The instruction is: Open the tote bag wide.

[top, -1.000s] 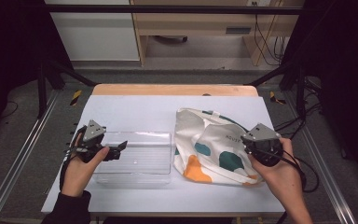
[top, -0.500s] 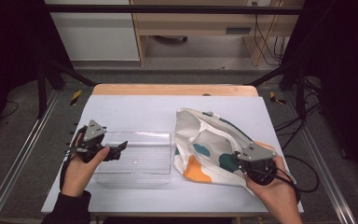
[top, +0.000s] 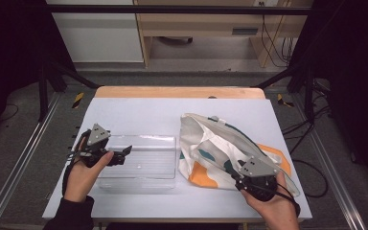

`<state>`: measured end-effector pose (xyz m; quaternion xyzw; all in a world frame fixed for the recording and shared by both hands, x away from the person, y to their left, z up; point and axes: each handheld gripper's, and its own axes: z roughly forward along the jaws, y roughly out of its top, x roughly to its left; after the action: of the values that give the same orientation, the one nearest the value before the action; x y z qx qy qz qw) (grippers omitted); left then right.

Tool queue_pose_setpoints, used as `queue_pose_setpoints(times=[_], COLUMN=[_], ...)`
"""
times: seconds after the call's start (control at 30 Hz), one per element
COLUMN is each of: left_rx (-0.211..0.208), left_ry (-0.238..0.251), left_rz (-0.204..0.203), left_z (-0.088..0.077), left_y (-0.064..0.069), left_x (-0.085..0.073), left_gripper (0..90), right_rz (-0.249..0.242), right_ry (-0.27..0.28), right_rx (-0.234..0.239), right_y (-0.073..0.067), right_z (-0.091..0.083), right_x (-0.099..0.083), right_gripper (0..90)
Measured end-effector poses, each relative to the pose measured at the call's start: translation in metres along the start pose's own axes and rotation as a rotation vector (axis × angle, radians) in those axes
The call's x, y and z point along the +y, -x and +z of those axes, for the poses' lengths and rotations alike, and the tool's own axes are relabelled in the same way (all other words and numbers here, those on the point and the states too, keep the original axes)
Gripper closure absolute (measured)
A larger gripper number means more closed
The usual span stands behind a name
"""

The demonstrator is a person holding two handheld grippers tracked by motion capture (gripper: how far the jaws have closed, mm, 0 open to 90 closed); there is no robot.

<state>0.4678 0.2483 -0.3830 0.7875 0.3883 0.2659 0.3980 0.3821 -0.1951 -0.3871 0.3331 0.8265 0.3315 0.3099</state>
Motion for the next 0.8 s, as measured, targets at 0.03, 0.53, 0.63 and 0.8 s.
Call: queue_pose_setpoints(times=[0.03,0.53,0.63,0.8], left_rx=[-0.001,-0.032,-0.028,-0.038], left_ry=[-0.002,-0.002,-0.009,-0.001], left_rz=[0.002,0.028,0.028,0.028], left_z=[0.000,0.006,0.007,0.008], left_y=[0.000,0.011,0.015,0.019], left_x=[0.000,0.002,0.003,0.005], left_gripper=[6.5,6.5,6.0,5.8], right_rz=[-0.004,0.072,0.080,0.073], right_ry=[0.005,-0.025,-0.016,-0.023], right_rx=[-0.011,-0.071,0.007,0.112], right_y=[0.000,-0.001,-0.010,-0.021], right_z=[0.001,0.031,0.031,0.036], right_x=[0.003,0.023,0.012,-0.009], right_gripper=[47.7,77.9,82.9,85.5])
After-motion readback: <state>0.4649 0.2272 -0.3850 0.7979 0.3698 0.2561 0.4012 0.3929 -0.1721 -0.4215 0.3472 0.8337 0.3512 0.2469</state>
